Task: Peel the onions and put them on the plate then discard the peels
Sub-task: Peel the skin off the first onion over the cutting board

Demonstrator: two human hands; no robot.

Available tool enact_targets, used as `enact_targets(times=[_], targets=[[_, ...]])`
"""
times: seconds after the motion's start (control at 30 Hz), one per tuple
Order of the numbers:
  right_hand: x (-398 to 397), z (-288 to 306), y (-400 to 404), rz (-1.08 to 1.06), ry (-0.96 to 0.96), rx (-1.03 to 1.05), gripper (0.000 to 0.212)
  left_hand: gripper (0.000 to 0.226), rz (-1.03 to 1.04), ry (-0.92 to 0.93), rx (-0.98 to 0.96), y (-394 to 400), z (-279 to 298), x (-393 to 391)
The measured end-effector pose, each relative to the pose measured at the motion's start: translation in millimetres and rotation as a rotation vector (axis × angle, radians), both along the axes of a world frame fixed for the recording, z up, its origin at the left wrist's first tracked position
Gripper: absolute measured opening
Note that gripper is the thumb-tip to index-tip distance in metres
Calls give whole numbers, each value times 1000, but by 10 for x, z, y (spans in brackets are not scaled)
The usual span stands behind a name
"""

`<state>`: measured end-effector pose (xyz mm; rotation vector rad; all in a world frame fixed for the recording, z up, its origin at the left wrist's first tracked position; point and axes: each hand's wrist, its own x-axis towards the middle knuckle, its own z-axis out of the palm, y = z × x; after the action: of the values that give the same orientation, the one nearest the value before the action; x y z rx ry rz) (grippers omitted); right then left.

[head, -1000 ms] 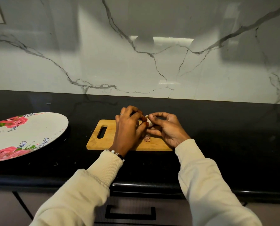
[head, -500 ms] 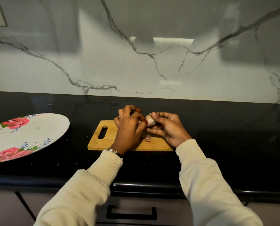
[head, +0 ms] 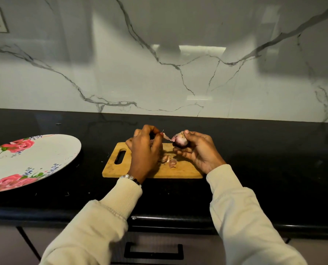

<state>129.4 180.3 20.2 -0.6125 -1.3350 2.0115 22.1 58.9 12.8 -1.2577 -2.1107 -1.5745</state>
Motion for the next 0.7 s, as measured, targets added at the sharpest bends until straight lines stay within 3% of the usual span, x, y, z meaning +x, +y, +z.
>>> enact_targets(times=[0.27,0.43,0.7], targets=[[-5,3,18,-38,22,-19,18,13,-10,-59,178,52,-59,-63],[0,16,16,-34,19,-9,21,18,50,163,-37,86,-128,-111],[-17,17,-16,16,38,4,21,27,15,246,-206,51,-94,-20]])
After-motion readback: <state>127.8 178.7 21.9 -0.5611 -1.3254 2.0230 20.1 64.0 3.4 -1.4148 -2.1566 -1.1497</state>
